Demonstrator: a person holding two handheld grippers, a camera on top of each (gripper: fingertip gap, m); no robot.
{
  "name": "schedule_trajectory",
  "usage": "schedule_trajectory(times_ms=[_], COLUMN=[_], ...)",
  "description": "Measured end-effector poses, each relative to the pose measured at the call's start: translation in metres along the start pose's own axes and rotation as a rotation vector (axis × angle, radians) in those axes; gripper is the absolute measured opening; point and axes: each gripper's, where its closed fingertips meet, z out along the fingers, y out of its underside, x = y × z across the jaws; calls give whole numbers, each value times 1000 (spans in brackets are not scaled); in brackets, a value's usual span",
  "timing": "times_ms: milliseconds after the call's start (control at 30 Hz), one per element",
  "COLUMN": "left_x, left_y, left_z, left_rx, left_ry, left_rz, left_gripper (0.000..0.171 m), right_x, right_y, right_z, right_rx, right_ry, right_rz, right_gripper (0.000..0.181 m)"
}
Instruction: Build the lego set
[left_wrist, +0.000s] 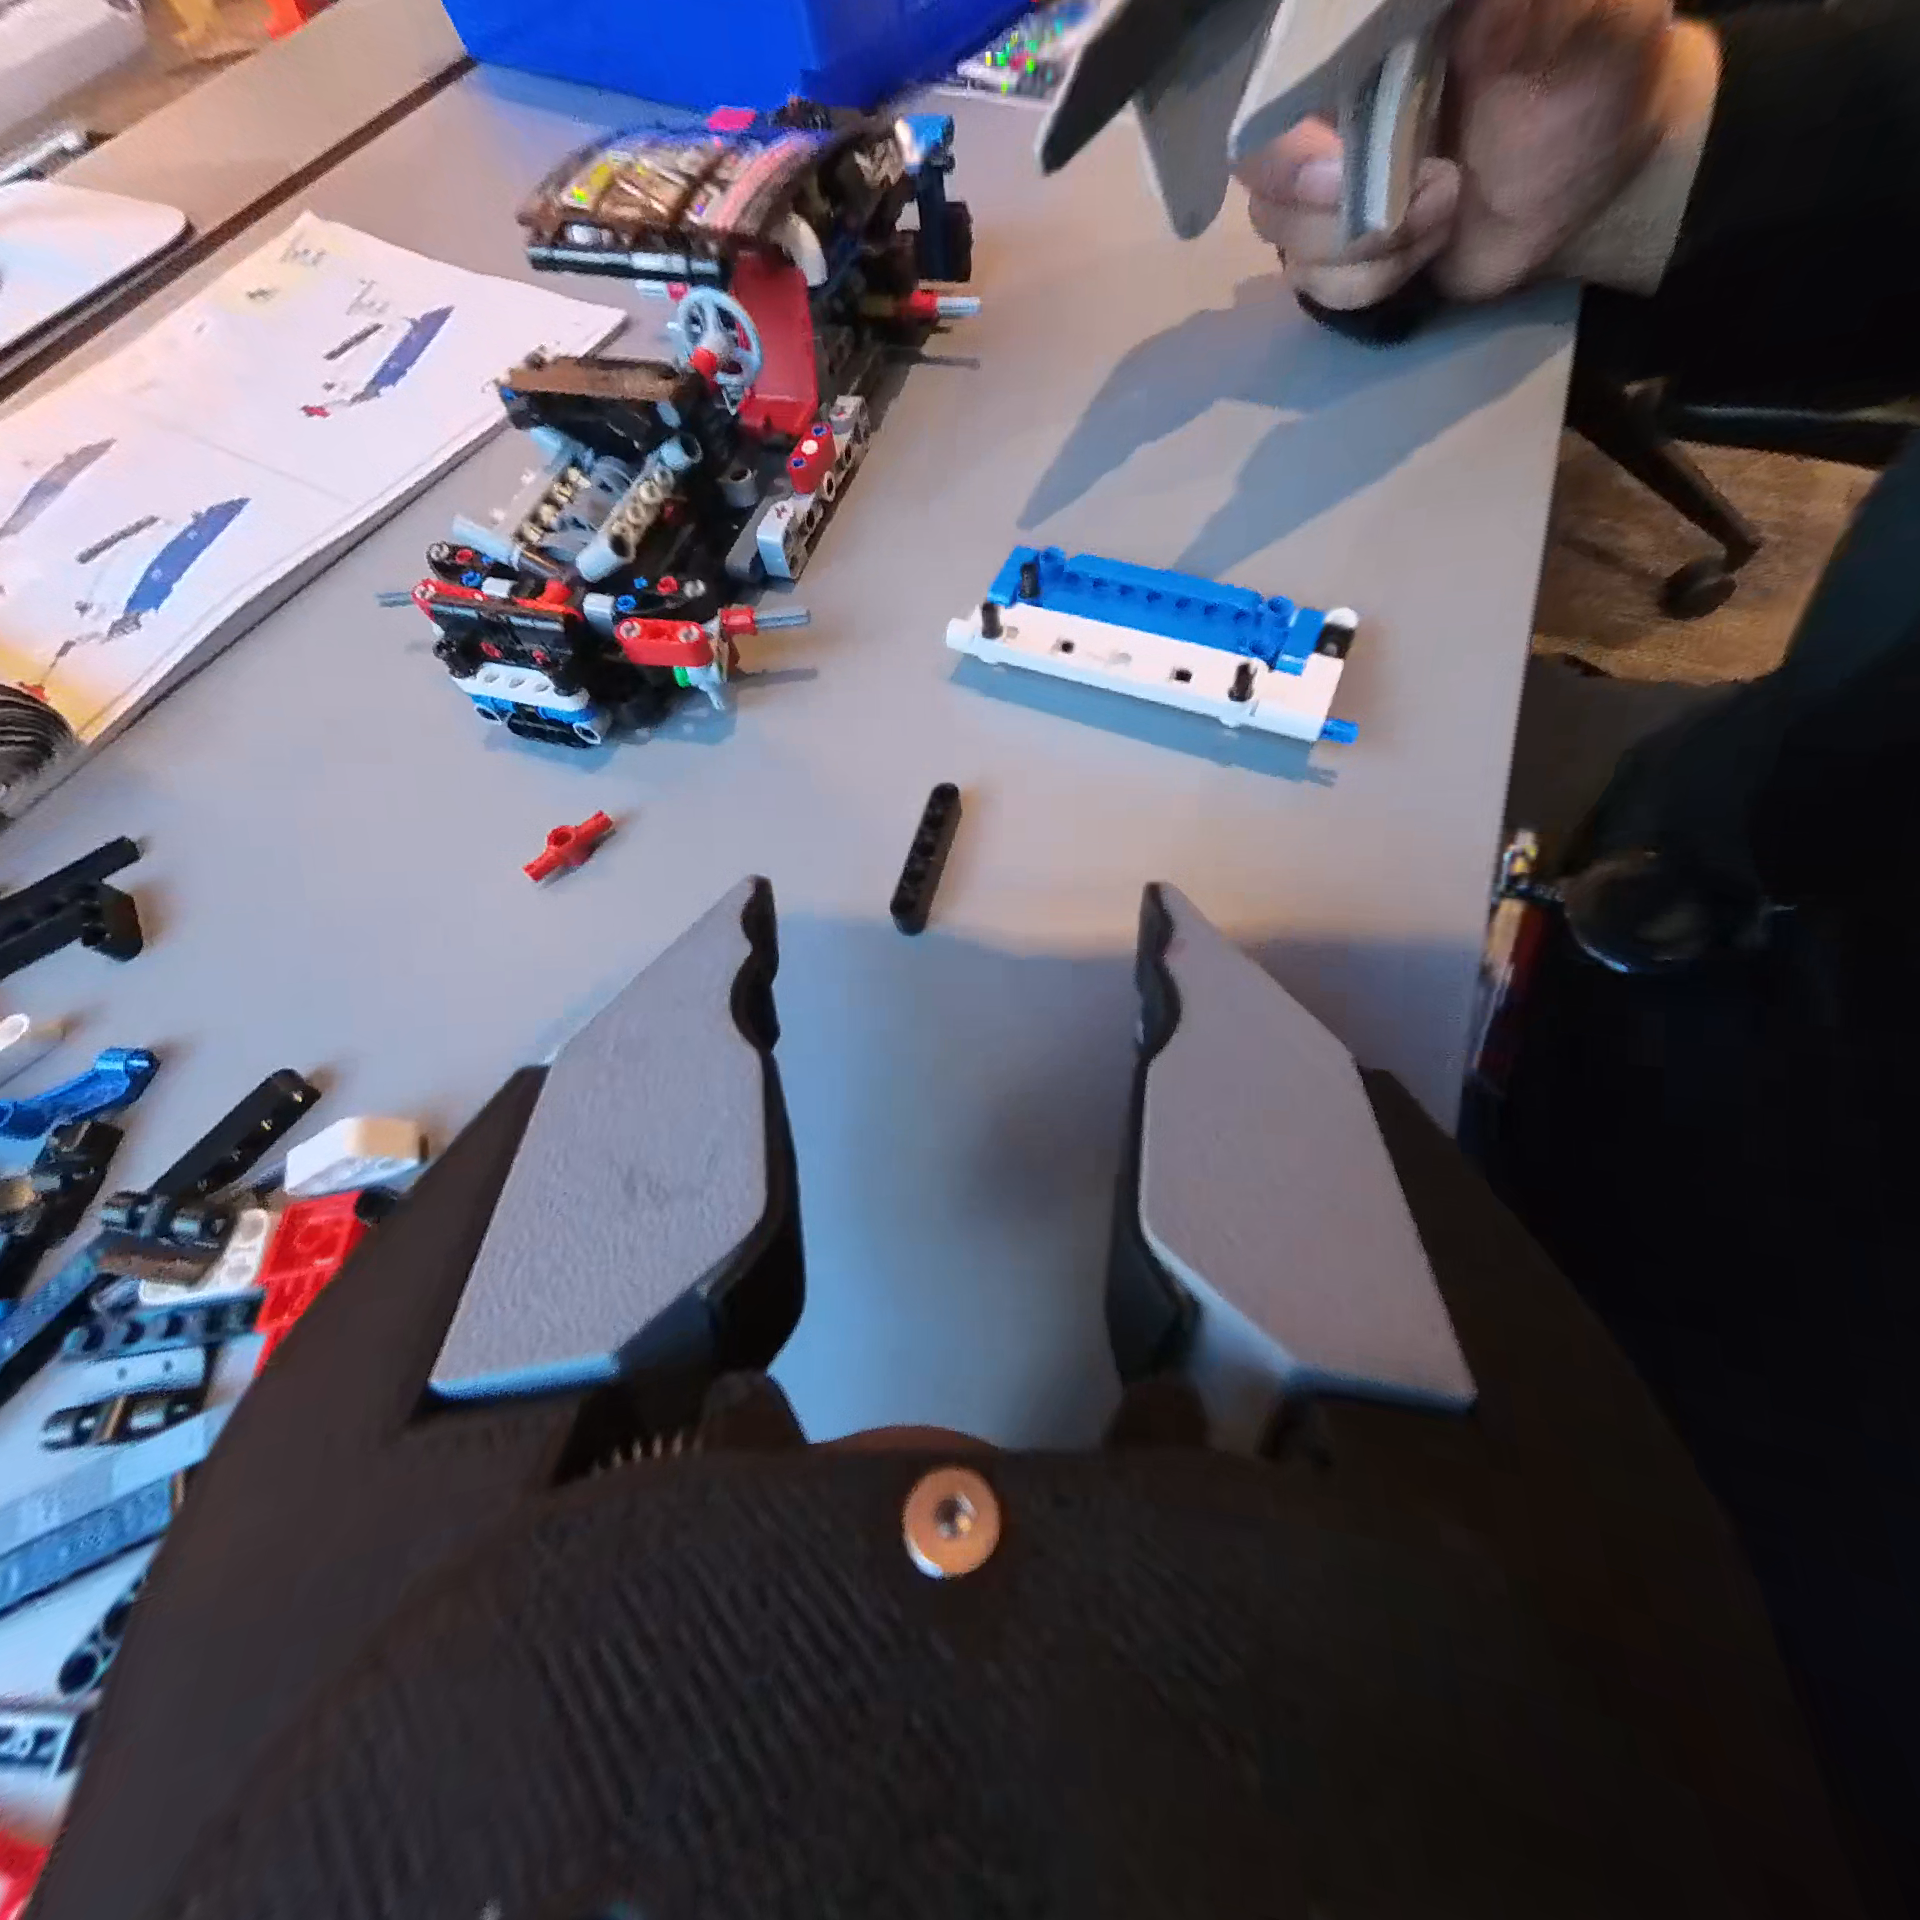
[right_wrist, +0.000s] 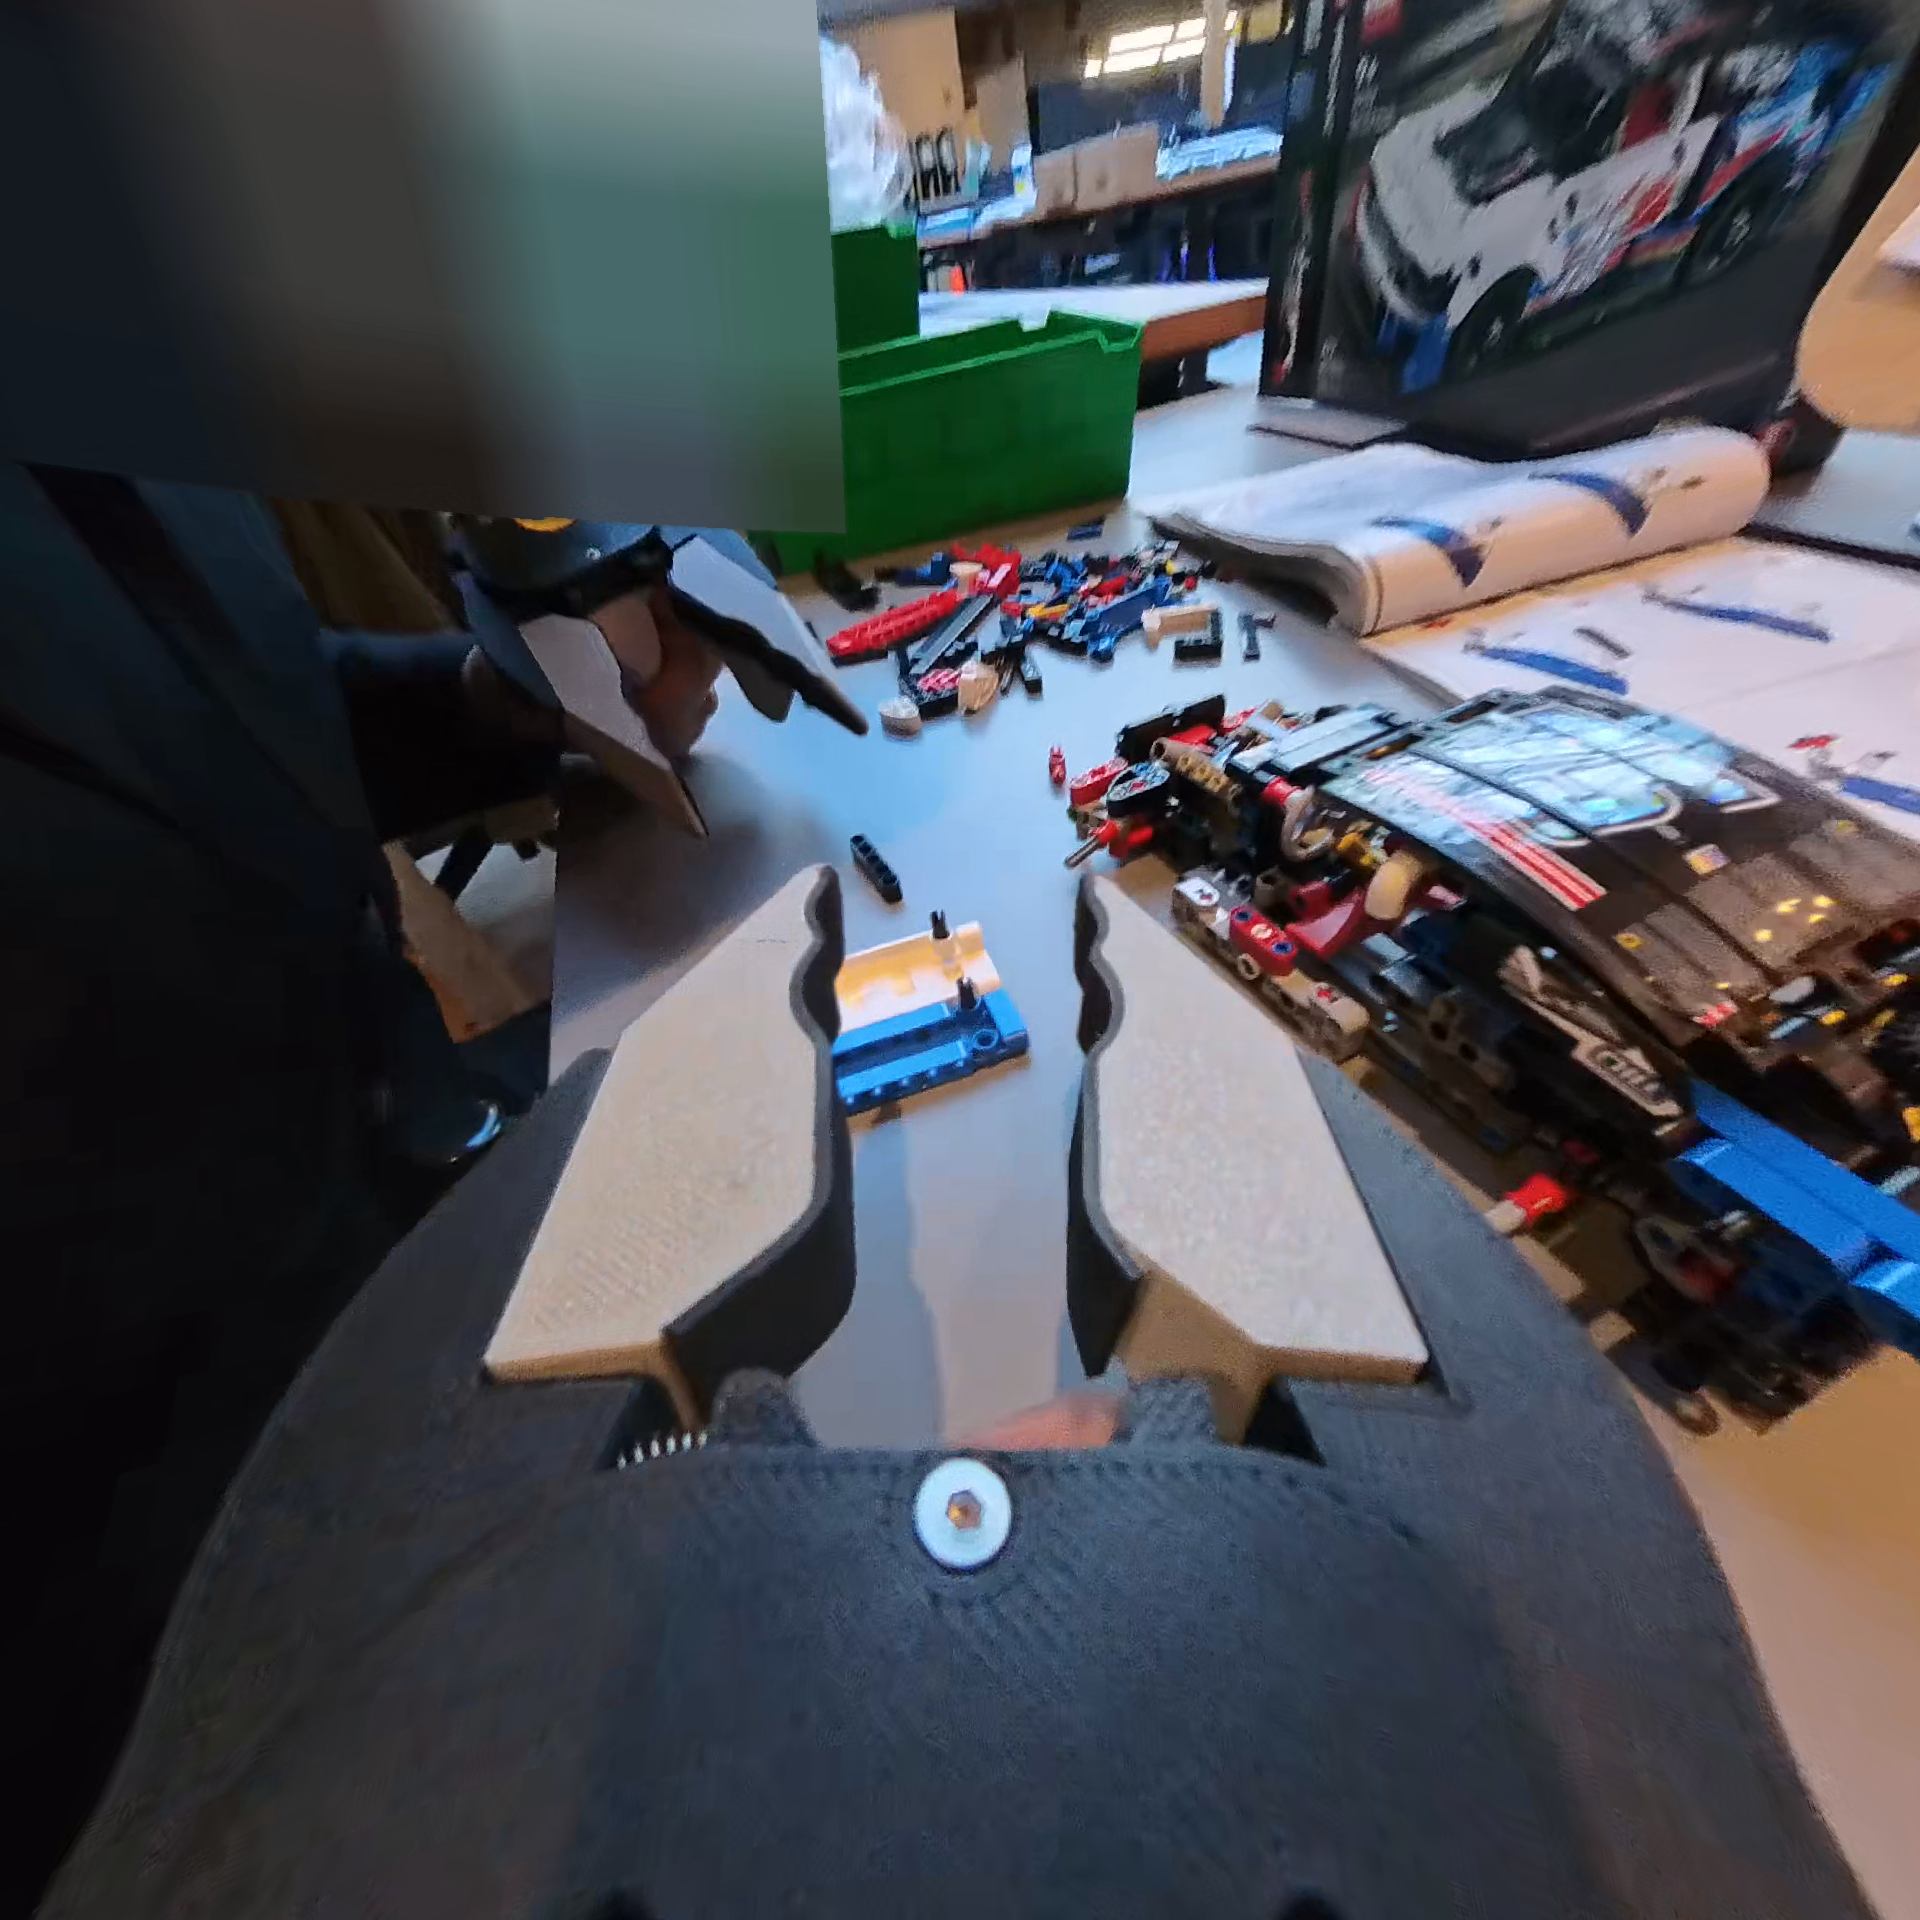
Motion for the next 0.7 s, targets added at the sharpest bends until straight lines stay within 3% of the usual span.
schedule_trajectory(times_ms=[167, 400, 700], left_x=[-7, -10, -5], left_y=[-5, -4, 6], left_z=[0, -2, 1], left_rx=[30, 28, -43], left_ry=[8, -79, -92], left_rz=[-50, 3, 15], left_gripper=[64, 64, 69], right_x=[3, 2, 3], right_y=[-2, -2, 2], right_z=[-1, -1, 0], right_rx=[14, 17, -18], right_ry=[22, 54, 136], right_rz=[-17, -68, -146], right_gripper=[42, 39, 36])
